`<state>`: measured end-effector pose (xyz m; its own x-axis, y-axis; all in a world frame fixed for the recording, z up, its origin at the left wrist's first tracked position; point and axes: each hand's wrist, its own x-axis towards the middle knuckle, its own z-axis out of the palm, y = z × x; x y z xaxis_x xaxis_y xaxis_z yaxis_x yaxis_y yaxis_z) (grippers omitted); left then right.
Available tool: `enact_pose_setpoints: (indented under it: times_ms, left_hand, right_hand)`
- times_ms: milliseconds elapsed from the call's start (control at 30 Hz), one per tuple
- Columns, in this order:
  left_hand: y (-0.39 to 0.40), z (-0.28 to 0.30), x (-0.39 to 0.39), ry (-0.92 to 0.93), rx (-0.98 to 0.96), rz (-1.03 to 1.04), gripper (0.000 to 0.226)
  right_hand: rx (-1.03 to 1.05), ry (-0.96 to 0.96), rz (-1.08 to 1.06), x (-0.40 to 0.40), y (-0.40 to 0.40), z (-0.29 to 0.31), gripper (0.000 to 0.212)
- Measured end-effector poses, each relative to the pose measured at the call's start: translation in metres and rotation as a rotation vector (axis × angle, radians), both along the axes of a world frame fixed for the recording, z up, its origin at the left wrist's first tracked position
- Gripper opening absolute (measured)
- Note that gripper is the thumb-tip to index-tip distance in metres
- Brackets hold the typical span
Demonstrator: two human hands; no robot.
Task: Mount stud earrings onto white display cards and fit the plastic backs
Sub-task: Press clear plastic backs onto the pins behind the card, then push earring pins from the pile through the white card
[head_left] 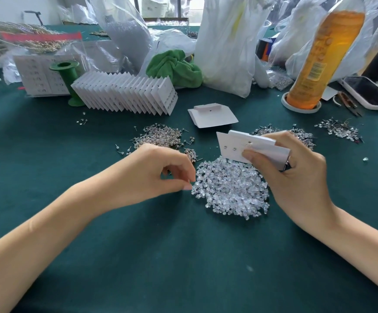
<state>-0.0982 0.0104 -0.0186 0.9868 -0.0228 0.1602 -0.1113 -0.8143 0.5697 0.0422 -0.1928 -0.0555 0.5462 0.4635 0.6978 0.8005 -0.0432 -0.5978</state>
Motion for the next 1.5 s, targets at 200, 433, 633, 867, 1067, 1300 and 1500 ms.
enact_pose_setpoints:
  times_ms: [200,433,633,867,1067,1300,1500]
  left_hand:
    - [0.000,-0.001,0.001,-0.006,0.011,0.007,0.011]
    - [-0.003,-0.002,0.001,0.018,0.033,0.010,0.009]
    - [-0.004,-0.003,0.002,0.036,0.040,0.015,0.008]
    - [-0.001,-0.001,0.000,0.031,-0.099,0.106,0.014]
    - [0.000,0.000,0.002,0.023,-0.234,0.153,0.017]
    - [-0.002,0.017,0.007,-0.028,-0.383,0.168,0.012]
    - [-0.024,0.028,0.012,0.014,-0.499,0.011,0.014]
  right_hand:
    - [-0.018,-0.038,0.013,0.001,-0.001,-0.001,0.017]
    - [-0.032,-0.054,0.029,-0.002,-0.001,0.001,0.017]
    - [-0.044,-0.102,0.028,-0.003,0.000,0.001,0.020]
    - [-0.037,-0.133,0.057,-0.004,0.000,0.003,0.023]
    - [-0.030,-0.270,0.186,-0.008,-0.003,0.008,0.019]
    - [-0.185,-0.576,0.360,-0.010,-0.004,0.016,0.036]
    - [-0.258,-0.785,0.375,-0.010,-0.004,0.019,0.016]
